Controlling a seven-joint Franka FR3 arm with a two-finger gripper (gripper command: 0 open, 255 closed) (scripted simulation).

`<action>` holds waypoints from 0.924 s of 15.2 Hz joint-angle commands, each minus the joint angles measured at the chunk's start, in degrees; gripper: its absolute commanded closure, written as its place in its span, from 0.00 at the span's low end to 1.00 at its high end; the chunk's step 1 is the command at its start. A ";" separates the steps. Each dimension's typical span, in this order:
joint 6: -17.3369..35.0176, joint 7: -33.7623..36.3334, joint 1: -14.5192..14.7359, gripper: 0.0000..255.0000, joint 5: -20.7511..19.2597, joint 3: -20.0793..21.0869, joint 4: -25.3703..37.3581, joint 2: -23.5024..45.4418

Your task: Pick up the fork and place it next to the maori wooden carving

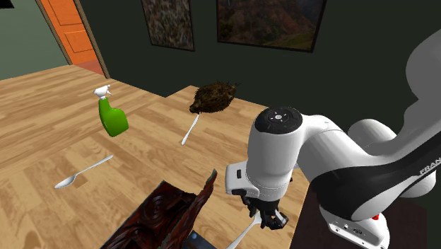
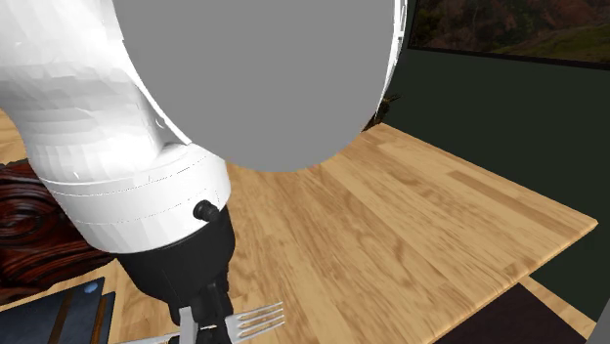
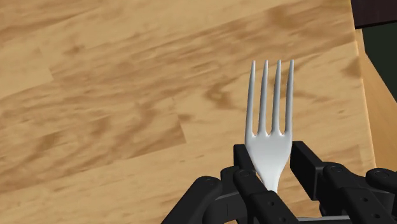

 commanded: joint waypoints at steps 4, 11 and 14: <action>4.26 0.63 -0.35 1.00 -0.22 1.10 -1.69 2.67; 4.27 0.63 -0.35 1.00 -0.23 1.10 -1.68 2.69; 4.27 0.63 -0.35 0.00 -0.23 1.11 -1.68 2.69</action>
